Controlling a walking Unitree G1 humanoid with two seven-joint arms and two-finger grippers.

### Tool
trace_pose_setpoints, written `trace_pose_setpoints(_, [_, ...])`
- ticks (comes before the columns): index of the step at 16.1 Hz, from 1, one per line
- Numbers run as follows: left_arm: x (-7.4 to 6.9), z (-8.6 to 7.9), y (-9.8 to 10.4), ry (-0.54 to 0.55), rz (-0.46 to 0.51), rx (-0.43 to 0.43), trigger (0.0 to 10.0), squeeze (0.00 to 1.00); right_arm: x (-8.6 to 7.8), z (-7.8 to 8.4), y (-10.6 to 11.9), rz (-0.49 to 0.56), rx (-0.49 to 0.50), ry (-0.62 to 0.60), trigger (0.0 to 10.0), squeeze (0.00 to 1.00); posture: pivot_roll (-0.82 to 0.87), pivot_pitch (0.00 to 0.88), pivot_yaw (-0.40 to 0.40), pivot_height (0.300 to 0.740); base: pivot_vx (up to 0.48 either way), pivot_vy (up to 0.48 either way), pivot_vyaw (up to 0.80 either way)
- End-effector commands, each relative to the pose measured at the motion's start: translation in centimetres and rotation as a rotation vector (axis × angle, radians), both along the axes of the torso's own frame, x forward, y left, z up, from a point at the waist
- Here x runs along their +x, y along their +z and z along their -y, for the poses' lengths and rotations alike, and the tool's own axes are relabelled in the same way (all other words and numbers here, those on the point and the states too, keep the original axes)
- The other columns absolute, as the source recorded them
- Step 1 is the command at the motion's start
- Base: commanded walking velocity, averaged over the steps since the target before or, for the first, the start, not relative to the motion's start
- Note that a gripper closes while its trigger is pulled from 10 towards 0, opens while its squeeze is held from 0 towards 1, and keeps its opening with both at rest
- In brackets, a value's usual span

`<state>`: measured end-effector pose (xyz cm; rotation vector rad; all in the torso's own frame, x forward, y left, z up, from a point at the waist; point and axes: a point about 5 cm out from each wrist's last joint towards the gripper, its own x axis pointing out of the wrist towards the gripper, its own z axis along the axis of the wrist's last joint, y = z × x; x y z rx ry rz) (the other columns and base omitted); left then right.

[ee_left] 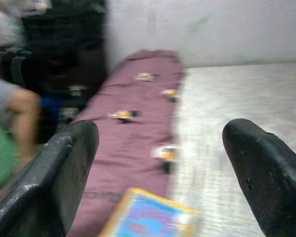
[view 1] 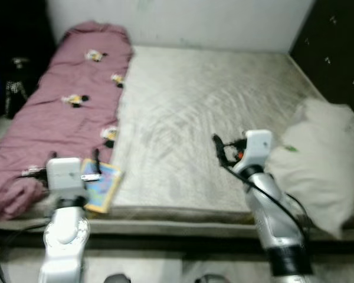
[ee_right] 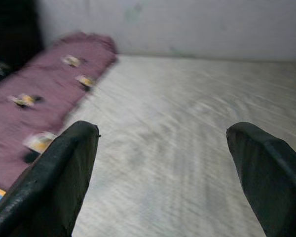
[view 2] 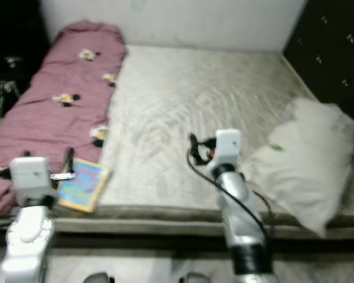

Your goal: Clean up the room

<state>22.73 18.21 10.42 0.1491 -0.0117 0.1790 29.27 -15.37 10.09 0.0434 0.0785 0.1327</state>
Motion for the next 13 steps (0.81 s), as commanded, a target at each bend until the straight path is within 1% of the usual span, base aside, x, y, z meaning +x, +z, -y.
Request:
trace_pose_setpoints(1, [0.0,-0.73,0.3,0.016,0.008,0.02,10.0,0.0,0.33,-0.2,0.73,0.029,0.008,-0.004,10.0,0.0,-0.04,0.0,-0.027,0.74,0.0,-0.368,0.0])
trace_pose_setpoints(6, [-0.05,-0.57,0.25,0.01,0.008,0.021,10.0,0.0,0.43,-0.28,0.66,0.028,0.004,-0.001,10.0,0.0,-0.03,0.0,-0.03,0.74,0.0,-0.341,0.0])
trace_pose_setpoints(10, [-0.02,-0.45,0.27,0.015,0.016,0.006,10.0,0.0,0.43,-0.24,0.61,0.027,-0.002,0.0,10.0,0.0,-0.03,0.0,-0.031,0.74,0.0,0.0,0.0])
trace_pose_setpoints(13, [-0.05,-0.1,0.37,-0.022,0.026,-0.021,10.0,0.0,0.43,-0.18,0.57,0.025,-0.006,-0.002,10.0,0.0,-0.04,0.0,-0.032,0.74,0.0,0.0,0.0])
